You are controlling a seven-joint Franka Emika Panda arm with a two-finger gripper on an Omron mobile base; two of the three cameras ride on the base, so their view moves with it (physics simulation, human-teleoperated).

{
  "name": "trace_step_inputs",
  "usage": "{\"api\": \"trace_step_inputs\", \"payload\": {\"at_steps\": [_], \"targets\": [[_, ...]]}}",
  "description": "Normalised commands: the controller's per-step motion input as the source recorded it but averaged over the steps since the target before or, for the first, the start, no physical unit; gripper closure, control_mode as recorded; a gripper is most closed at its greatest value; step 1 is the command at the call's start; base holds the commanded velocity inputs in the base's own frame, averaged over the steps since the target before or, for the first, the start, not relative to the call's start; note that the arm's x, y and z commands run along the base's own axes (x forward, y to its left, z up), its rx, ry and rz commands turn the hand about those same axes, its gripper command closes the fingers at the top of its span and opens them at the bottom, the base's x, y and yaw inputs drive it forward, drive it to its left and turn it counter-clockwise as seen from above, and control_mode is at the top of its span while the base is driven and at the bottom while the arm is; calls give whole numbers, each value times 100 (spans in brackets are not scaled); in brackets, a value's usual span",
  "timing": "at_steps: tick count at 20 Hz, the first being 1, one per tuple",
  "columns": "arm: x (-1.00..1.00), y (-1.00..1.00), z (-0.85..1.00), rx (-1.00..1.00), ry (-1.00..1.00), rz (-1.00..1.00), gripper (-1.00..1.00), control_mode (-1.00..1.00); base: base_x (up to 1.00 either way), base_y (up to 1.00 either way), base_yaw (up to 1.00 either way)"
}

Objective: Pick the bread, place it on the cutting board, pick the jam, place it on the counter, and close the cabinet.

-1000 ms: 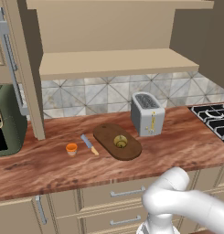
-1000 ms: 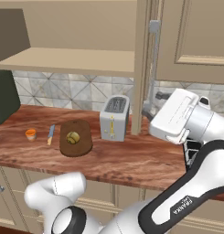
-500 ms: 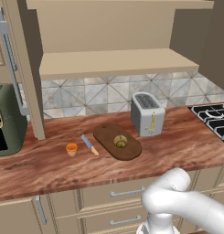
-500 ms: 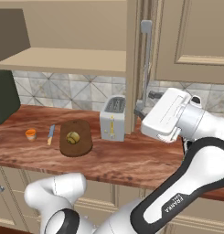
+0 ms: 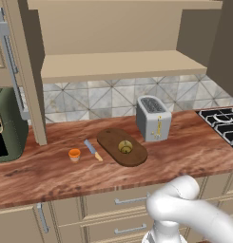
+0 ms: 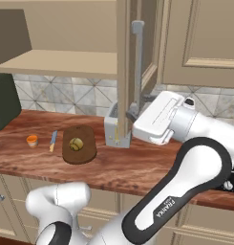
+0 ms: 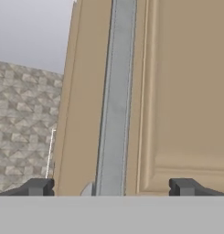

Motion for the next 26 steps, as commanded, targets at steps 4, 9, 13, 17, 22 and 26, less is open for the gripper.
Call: {"api": "trace_step_inputs", "payload": {"at_steps": [4, 9, 13, 17, 22, 26], "targets": [[0, 43, 0, 0, 2, 0, -100, -100, 0, 0, 0], [0, 46, 0, 0, 0, -2, -100, -100, 0, 0, 0], [0, 49, 0, 0, 0, -4, -100, -100, 0, 0, 0], [0, 48, 0, 0, 0, -7, -100, -100, 0, 0, 0], [0, 50, 0, 0, 0, -8, -100, -100, 0, 0, 0], [0, 49, 0, 0, 0, -9, -100, -100, 0, 0, 0]]}}
